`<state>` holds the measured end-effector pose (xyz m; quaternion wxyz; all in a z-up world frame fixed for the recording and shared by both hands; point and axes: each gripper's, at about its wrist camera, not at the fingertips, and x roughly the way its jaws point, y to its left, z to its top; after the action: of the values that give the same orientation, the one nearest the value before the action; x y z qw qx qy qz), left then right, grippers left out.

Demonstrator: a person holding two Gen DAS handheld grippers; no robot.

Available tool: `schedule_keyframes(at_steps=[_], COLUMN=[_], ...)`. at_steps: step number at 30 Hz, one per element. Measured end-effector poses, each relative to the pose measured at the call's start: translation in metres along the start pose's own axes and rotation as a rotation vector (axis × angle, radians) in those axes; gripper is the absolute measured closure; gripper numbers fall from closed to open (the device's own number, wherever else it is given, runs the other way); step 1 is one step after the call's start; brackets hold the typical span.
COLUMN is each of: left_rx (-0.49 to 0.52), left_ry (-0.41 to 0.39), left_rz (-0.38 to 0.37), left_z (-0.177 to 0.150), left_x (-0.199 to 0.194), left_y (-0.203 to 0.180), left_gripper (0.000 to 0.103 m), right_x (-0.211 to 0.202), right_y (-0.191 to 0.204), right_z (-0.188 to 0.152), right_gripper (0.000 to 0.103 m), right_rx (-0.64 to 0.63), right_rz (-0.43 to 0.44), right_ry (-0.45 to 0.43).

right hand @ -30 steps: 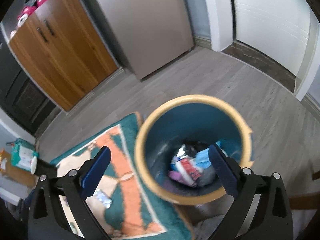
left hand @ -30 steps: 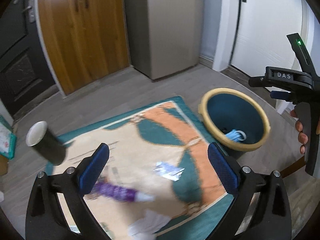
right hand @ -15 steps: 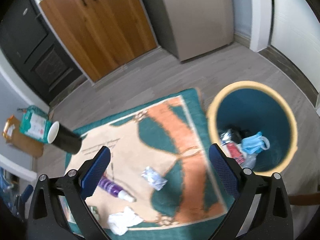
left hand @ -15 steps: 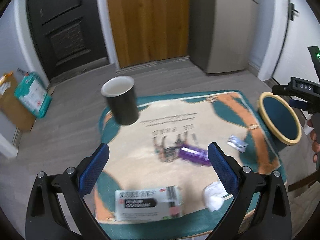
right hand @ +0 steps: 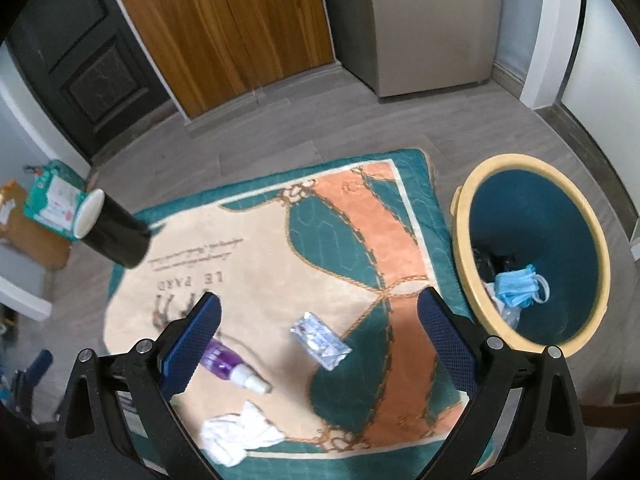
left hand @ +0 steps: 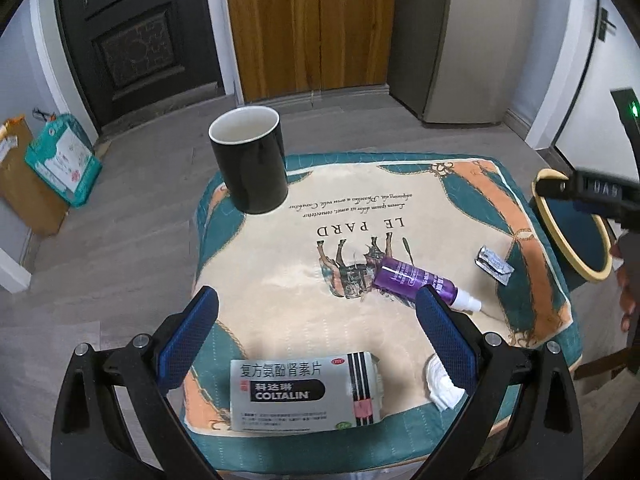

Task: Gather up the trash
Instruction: 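Grasp the purple spray bottle with the right gripper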

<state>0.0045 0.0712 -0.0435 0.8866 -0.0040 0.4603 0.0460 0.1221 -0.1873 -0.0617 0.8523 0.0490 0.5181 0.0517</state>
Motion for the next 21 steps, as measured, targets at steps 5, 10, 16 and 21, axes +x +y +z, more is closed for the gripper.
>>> schedule_keyframes(at_steps=[5, 10, 16, 21], left_rx=[-0.076, -0.116, -0.176, -0.225], left_ry=[-0.041, -0.078, -0.035, -0.013], left_rz=[0.016, 0.035, 0.063, 0.053], left_z=[0.011, 0.017, 0.019, 0.020], left_x=[-0.005, -0.009, 0.005, 0.016], left_y=[0.007, 0.020, 0.045, 0.059], left_gripper=[0.006, 0.006, 0.006, 0.006], right_x=[0.022, 0.047, 0.072, 0.088], right_y=[0.038, 0.090, 0.140, 0.161], right_z=[-0.013, -0.037, -0.069, -0.078], right_gripper=[0.006, 0.006, 0.008, 0.026], right_rx=[-0.199, -0.448, -0.704, -0.786], right_rz=[0.061, 0.109, 0.111, 0.106], right_ry=[0.045, 0.092, 0.114, 0.133])
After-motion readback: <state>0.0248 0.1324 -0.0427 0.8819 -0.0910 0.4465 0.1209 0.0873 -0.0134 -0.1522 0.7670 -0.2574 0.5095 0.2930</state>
